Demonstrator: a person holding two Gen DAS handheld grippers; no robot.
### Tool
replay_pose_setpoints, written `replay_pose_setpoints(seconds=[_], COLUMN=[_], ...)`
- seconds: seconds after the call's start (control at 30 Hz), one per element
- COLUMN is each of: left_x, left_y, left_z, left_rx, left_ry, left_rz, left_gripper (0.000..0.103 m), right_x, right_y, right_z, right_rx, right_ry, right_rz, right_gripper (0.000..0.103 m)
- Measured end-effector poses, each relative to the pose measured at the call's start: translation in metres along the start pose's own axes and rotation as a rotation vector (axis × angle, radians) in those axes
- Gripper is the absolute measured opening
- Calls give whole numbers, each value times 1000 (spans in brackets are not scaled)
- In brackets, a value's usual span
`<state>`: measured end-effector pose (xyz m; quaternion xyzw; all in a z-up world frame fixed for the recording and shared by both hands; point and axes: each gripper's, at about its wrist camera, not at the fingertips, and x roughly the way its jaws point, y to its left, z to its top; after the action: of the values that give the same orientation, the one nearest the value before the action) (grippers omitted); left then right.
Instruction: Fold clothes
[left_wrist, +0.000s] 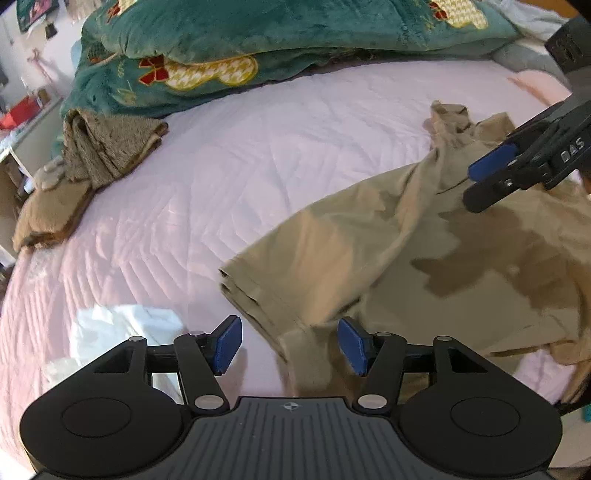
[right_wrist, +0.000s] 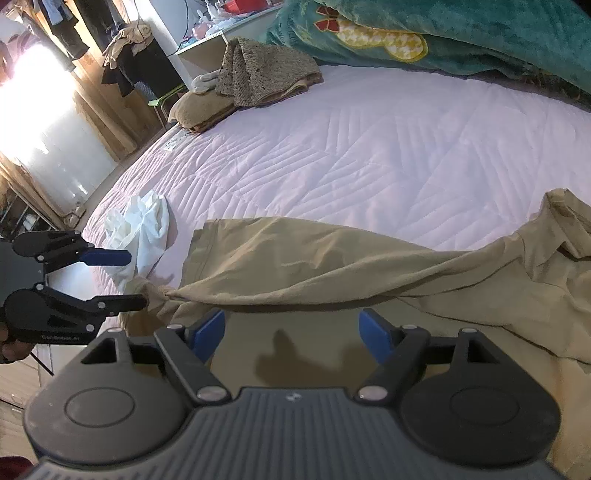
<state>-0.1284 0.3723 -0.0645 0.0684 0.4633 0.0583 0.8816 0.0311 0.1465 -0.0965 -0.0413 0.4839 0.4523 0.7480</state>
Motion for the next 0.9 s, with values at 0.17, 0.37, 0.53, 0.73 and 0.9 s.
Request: replay_pose_setpoints(seconds=[0.17, 0.37, 0.53, 0.73, 0.9], left_x=[11, 34, 26, 39, 34], left_y=[19, -8, -10, -8, -16], left_z=[23, 2, -9, -7, -15], left_rx=[-44, 52, 84, 141, 150], left_ry=[-66, -25, -37, -18, -29], left_rz=[6, -31, -27, -16, -65], left_gripper=[60, 58, 58, 58, 57], right_x=[5, 23, 41, 53, 67], right_y=[2, -6, -1, 0, -3], right_z=[0, 2, 6, 15, 17], right_rx=[8, 115, 117, 129, 142], right_ry=[6, 68, 93, 103, 137], right_rz=[13, 80, 97, 73, 68], right_gripper=[82, 85, 85, 85, 85])
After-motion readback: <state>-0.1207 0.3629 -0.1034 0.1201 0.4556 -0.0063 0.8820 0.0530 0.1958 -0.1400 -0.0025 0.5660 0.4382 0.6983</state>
